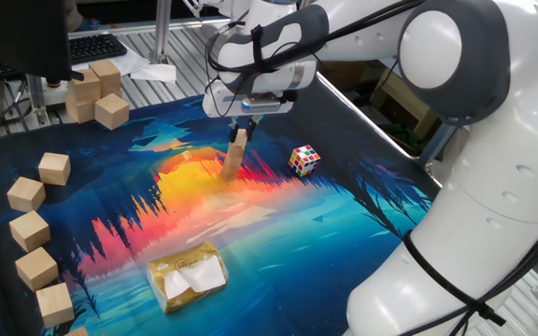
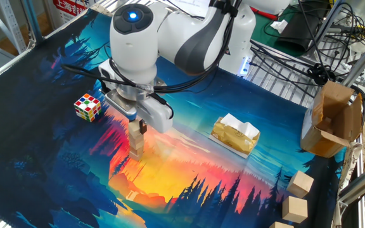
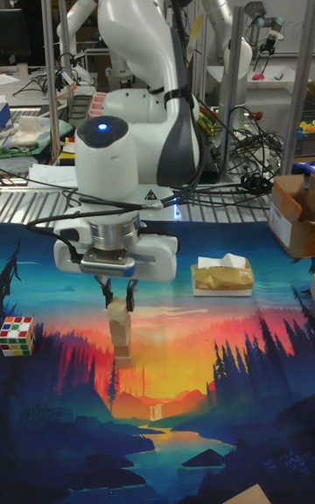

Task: Stack the blocks in a vertical line of five

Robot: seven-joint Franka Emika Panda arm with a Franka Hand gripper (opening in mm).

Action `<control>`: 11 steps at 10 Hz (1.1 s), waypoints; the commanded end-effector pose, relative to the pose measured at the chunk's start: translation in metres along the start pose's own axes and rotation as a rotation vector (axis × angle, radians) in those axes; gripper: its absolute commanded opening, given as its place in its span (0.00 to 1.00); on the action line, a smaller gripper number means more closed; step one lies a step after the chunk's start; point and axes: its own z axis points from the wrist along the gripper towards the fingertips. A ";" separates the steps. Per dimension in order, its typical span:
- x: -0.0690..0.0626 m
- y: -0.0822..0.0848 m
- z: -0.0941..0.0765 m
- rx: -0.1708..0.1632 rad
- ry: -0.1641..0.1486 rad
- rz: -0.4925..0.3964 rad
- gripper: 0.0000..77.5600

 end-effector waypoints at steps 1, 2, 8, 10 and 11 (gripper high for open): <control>-0.001 0.000 -0.001 0.000 0.004 0.017 0.01; -0.001 0.000 -0.001 0.000 0.007 0.017 0.01; -0.001 0.000 -0.001 0.008 0.011 0.025 1.00; -0.001 0.000 -0.001 0.008 0.011 0.025 1.00; -0.001 0.000 -0.001 0.008 0.011 0.025 1.00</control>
